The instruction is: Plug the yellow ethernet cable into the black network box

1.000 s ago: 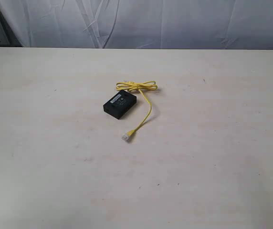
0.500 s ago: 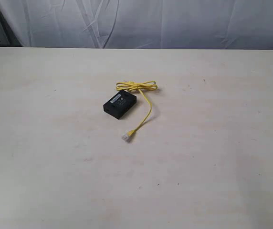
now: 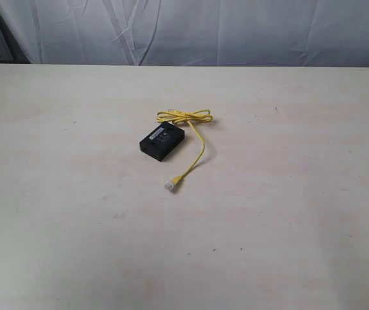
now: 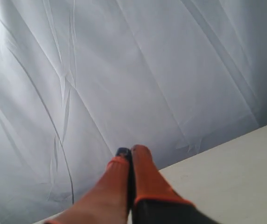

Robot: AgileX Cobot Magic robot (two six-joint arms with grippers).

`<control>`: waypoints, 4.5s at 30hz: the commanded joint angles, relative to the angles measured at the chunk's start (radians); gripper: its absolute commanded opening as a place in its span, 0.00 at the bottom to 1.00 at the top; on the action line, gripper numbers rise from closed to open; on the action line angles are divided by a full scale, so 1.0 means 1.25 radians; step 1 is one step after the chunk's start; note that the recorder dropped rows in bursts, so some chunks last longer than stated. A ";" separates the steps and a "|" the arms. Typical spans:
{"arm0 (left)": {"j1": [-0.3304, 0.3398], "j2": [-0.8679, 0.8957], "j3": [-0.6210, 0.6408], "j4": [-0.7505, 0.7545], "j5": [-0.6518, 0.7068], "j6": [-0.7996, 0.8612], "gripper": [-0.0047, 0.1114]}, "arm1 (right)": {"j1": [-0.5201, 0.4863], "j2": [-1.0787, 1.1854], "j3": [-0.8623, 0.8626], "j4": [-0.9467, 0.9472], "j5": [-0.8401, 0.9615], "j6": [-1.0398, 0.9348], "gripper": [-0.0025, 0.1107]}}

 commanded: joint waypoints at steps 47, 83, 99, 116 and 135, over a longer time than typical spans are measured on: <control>-0.200 1.070 -0.688 -0.505 0.186 0.679 0.04 | 0.010 0.904 -0.642 0.087 0.636 -0.668 0.01; -0.128 1.336 -0.957 -0.469 0.467 0.908 0.04 | 0.283 1.764 -1.391 0.141 1.040 -1.463 0.01; -0.128 1.368 -0.957 -0.529 0.478 0.958 0.04 | 0.354 1.794 -1.391 0.133 0.981 -1.477 0.21; -0.128 1.368 -0.957 -0.536 0.473 0.958 0.04 | 0.395 1.798 -1.390 0.011 0.952 -1.525 0.45; -0.128 1.368 -0.957 -0.543 0.484 0.958 0.04 | 0.430 1.820 -1.317 -0.024 0.804 -1.520 0.45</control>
